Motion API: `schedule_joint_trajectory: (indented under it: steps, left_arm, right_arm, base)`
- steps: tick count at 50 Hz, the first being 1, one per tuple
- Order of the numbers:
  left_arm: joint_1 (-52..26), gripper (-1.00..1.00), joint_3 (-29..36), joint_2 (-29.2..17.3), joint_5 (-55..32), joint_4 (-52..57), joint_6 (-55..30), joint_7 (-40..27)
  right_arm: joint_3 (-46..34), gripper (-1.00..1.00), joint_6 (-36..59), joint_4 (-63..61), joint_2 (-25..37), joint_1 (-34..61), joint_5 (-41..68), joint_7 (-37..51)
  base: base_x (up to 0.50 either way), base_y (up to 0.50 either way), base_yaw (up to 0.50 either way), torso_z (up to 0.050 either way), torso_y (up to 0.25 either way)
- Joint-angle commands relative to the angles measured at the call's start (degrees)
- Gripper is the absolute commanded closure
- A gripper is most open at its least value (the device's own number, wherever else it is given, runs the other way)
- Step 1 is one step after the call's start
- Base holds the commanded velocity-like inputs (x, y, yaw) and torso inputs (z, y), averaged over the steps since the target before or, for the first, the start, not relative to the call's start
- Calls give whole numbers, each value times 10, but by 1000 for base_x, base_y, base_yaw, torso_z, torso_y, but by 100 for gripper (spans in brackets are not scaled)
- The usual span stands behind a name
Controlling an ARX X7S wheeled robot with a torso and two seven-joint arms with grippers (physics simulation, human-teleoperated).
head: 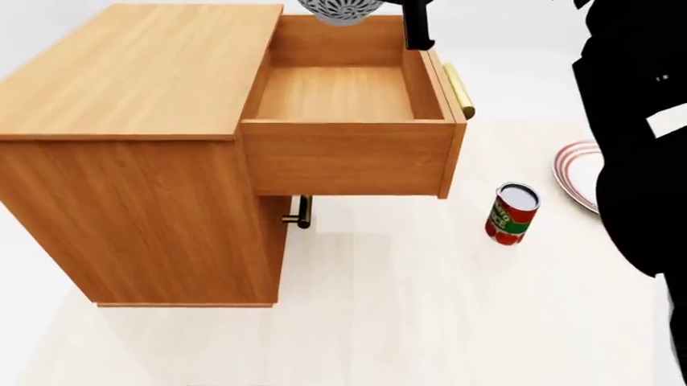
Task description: Put the bowl in the top drawer of the cabinet.
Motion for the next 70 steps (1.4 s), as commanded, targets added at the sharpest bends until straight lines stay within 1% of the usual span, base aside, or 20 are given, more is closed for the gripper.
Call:
schedule_joint_trajectory:
  steps: [1,6,19,28,46,47,56,70]
  left_arm:
    - [1,-100,-2,-3,-4,3,2,-3]
    - [-1,-100,-2,-4,-6,4,2,-5]
    - [0,-100,-4,-6,-9,4,5,-5]
    - [2,-100,-9,-9,-14,7,7,-9]
    - [24,-100,-10,-7,2,7,27,5]
    - [23,-100,-10,-7,1,7,27,5]
    - [19,-100,-9,-7,-4,6,26,1]
    - [19,-100,-11,-5,-7,6,32,-1]
  right_arm:
    - [16,100,6,0,-1,0,-17,-2]
    - [21,100,5,0,-1,0,-22,-3]
    - [-26,100,19,0,-1,-1,16,-21]
    - [-36,100,15,0,-1,-4,29,-19]
    - [-79,100,25,0,-1,-4,74,-19]
    - [-79,-100,24,0,-1,-4,75,-16]
    - [-77,-100,22,0,-1,0,77,-15]
    - [-53,-100,34,0,-1,15,57,-29]
  base:
    - [0,0,0,0,-98]
    - [0,0,0,0,-96]
    - [0,0,0,0,-91]
    - [0,0,0,0,-88]
    - [0,0,0,0,-70]
    - [0,0,0,0,0]
    - [0,0,0,0,0]
    - [0,0,0,0,0]
